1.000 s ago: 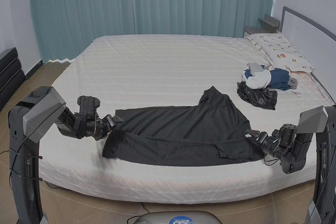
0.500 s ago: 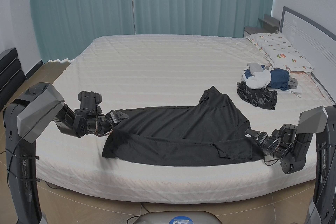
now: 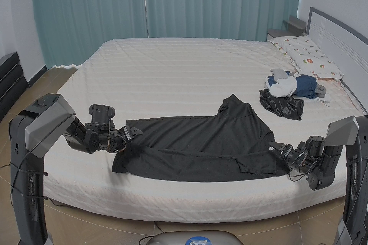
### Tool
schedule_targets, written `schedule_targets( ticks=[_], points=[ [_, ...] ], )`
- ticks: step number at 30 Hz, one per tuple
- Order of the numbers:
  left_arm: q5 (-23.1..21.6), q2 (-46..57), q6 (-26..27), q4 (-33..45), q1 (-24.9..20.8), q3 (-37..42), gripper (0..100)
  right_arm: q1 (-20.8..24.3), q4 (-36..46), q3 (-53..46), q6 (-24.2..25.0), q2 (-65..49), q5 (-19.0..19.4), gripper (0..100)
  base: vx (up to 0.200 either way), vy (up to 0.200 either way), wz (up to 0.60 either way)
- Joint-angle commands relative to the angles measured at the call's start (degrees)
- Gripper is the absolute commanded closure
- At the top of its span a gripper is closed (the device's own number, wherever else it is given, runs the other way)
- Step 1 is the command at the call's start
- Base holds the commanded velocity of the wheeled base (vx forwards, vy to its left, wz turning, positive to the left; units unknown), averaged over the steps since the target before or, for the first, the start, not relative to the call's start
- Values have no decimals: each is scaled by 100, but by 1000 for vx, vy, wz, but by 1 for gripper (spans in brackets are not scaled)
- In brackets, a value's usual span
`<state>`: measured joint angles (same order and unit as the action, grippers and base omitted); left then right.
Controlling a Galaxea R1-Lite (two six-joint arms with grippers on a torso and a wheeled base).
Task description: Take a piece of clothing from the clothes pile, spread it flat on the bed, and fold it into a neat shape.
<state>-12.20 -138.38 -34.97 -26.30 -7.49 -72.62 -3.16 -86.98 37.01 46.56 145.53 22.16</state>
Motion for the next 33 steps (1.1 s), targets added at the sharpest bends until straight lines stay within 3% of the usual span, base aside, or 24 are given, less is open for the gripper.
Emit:
schedule_targets(
  ticks=[1, 11, 12, 17, 23, 33],
  points=[
    [7, -128, -1, 2, 10, -51, 0, -1, -3, -1, -6, 2, -1, 0, 0, 0, 0],
    [34, -243, -9, 10, 28, -174, 0, -1, -3, -1, -6, 2, -1, 0, 0, 0, 0],
    [34, -260, -9, 10, 54, -182, 100, -1, -3, -1, -6, 2, -1, 0, 0, 0, 0],
    [69, -251, -27, 19, 107, -174, 100, -1, -3, -1, -6, 2, -1, 0, 0, 0, 0],
    [614, -163, -97, 10, 116, -7, 100, -18, 6, 43, 3, -16, -1, 0, 0, 0, 0],
    [587, 417, -475, 2, 89, 389, 100, 8, 85, 17, -6, -491, -177, 0, 0, 0, 0]
  ],
)
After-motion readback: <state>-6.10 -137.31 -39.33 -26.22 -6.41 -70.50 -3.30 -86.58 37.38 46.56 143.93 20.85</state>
